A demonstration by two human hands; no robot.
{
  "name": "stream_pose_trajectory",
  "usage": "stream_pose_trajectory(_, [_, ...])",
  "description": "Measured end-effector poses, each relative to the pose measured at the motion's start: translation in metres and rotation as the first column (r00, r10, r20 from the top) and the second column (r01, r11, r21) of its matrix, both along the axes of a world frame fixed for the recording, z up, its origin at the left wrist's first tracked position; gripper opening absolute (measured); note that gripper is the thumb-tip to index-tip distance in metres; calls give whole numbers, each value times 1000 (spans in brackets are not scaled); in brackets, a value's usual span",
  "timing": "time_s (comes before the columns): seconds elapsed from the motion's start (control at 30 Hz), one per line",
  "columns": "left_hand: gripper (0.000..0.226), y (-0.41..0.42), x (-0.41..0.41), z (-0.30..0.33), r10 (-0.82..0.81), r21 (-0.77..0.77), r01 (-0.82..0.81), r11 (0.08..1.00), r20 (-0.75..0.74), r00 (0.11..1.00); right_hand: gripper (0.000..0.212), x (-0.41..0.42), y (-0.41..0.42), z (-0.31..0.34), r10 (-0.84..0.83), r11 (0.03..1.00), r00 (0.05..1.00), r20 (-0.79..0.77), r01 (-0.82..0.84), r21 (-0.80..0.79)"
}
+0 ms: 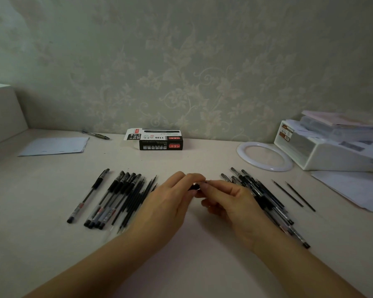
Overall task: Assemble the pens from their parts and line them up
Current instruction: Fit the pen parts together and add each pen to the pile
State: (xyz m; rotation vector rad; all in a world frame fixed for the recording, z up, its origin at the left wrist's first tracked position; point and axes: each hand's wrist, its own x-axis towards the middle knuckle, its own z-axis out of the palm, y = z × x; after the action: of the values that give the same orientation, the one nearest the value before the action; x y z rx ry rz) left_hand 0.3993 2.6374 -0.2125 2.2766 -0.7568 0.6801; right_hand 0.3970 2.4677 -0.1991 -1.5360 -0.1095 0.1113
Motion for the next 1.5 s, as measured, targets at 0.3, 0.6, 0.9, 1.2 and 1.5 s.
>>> stream_pose_trajectory(0.3, [26,9,2,-1,155,46,-153,987,-48,987,15,23,-44,22,-536,843,826,175,512,168])
stream_pose_trajectory(0.6, [34,14,-2,-4,306,252,-257,933,-182,934,14,36,-105,-3,-301,356,792,531,610,-708])
stream_pose_trajectory(0.9, [18,12,-1,0,372,365,-290,884,-175,912,20,36,-98,-4,-279,266,813,511,577,-772])
stream_pose_trajectory(1.2, [26,5,-4,5,409,340,-346,874,-132,903,10,16,-38,9,-256,731,837,484,496,-470])
stream_pose_trajectory(1.5, [26,0,-7,1,121,52,-117,992,-81,989,18,0,2,-1,-82,996,993,84,84,-24])
